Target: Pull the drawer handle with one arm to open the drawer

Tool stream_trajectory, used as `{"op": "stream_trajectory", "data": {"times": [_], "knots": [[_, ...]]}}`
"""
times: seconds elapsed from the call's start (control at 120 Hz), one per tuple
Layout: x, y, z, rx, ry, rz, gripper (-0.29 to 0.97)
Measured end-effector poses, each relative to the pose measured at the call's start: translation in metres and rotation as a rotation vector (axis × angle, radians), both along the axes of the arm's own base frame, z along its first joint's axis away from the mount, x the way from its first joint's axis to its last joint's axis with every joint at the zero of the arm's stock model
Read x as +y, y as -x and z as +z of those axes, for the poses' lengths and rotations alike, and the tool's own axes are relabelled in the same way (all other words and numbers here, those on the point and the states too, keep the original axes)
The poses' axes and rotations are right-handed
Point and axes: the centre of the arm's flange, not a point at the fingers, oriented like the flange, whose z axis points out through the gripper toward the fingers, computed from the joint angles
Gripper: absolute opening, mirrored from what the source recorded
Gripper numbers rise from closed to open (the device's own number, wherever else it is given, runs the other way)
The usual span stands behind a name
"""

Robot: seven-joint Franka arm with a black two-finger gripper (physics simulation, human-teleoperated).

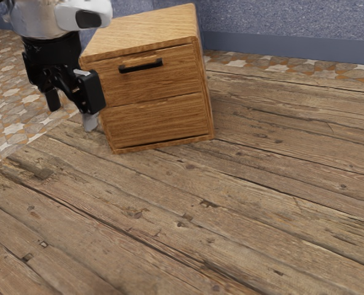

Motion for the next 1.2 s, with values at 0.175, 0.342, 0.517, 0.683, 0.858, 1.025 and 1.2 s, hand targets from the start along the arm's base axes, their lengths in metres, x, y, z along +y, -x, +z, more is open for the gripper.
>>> {"op": "stream_trajectory", "data": {"times": [0.175, 0.342, 0.517, 0.683, 0.858, 1.025, 1.2], "knots": [[0.261, -0.064, -0.070, 0.059, -0.096, 0.448, 0.68], [0.346, -0.072, -0.076, -0.054, -0.108, 0.310, 0.68], [0.175, -0.164, -0.082, -0.160, -0.136, -0.308, 0.67], [0.246, -0.162, -0.073, -0.198, -0.209, -0.386, 0.67], [0.270, -0.176, -0.073, -0.225, -0.281, -0.530, 0.67], [0.304, -0.189, -0.080, -0.240, -0.318, -0.625, 0.66], [0.303, -0.222, -0.082, -0.292, -0.318, -0.760, 0.67]]}}
